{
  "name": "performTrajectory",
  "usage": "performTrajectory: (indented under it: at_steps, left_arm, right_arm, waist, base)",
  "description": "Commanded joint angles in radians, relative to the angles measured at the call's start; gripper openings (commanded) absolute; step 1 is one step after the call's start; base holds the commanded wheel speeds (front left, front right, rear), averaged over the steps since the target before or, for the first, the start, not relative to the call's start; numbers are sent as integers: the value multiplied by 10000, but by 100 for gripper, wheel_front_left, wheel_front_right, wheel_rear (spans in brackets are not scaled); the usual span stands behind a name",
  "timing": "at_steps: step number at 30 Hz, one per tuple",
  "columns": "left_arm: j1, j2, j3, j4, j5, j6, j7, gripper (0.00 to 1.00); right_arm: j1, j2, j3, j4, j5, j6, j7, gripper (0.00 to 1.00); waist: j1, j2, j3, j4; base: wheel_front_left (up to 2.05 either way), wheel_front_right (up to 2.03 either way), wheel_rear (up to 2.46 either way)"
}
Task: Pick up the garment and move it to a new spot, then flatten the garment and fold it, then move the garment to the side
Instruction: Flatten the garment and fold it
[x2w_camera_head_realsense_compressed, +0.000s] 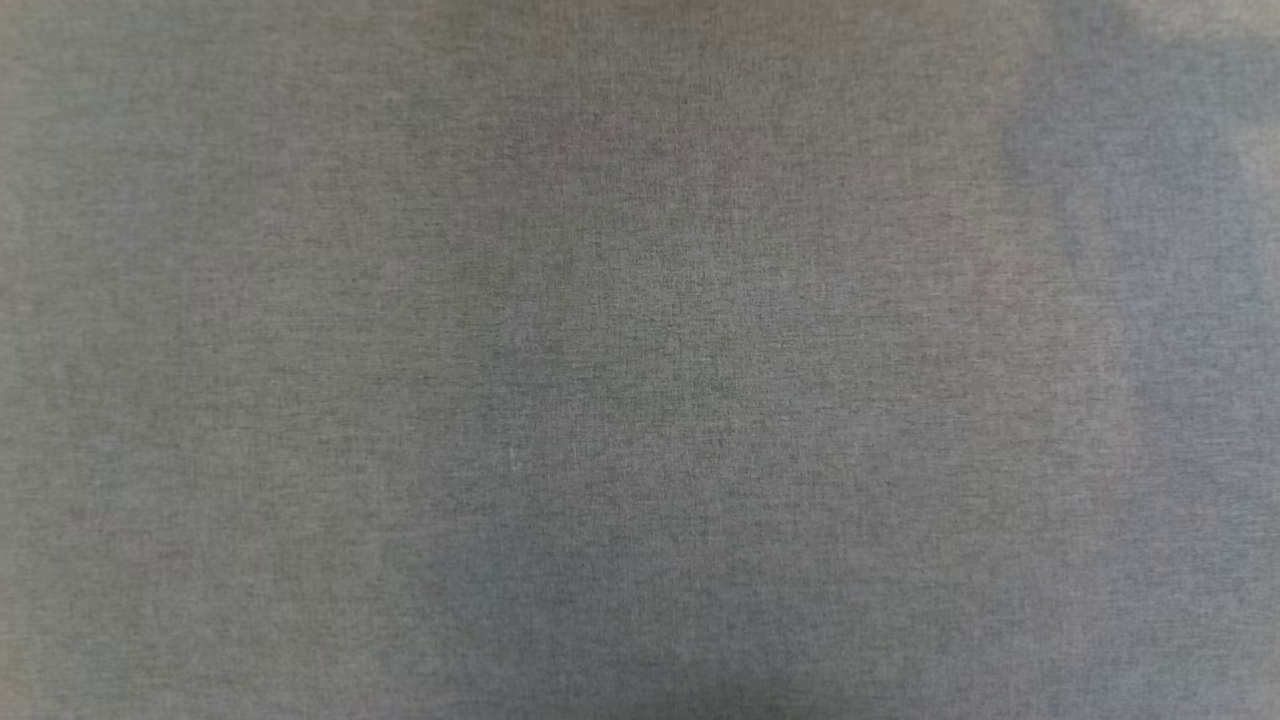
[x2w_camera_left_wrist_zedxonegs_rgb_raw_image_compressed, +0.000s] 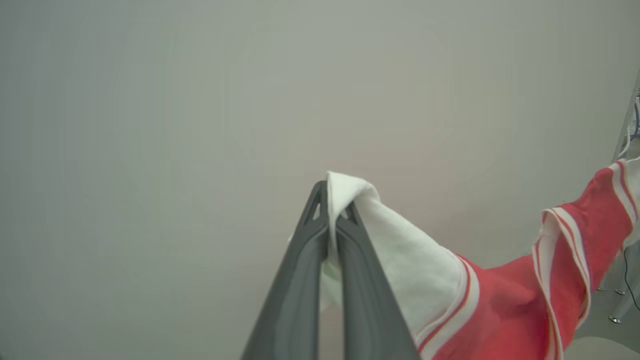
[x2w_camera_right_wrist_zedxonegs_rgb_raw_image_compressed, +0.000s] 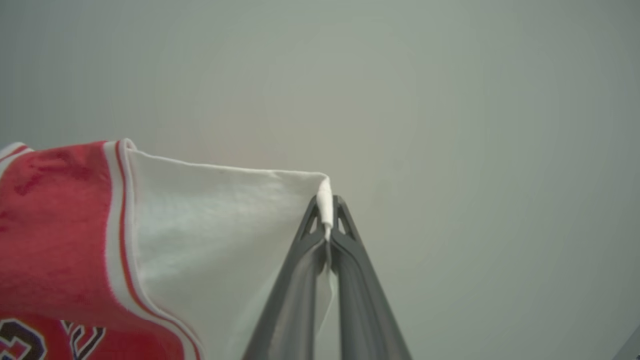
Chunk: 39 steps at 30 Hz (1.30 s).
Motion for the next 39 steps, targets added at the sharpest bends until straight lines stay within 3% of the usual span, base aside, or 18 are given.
performTrajectory:
  at_steps: [1, 11, 21, 26, 39]
  left_arm:
    - [-94, 30, -28, 243, 40, -85, -132, 0]
    - [1642, 332, -483, 841, -331, -249, -1307, 0]
    - [5613, 1405, -1016, -264, -998, -237, -2483, 0]
    - [7954, 1694, -1099, -811, -1415, 69, -2991, 0]
    - [13251, 2684, -1390, -2667, -2199, 1561, -3583, 0]
  right_arm:
    - [-172, 131, 258, 317, 8, -7, -148, 0]
    - [647, 585, 1882, 1611, 772, -7, -1410, 0]
    - [3835, 480, 2292, 836, 1675, -7, -1771, 0]
    - [6183, 386, 1619, -181, 1577, -7, -1775, 0]
    - [12172, 402, -139, -1917, 1045, -7, -1778, 0]
  waist:
    - [-2, 0, 332, -75]
    - [-2, 0, 345, -40]
    - [-2, 0, -916, -22]
    - [-2, 0, -1651, -15]
    - [-2, 0, -3666, 50]
  base:
    - [0, 0, 0]
    - [0, 0, 0]
    - [0, 0, 0]
    - [0, 0, 0]
    - [0, 0, 0]
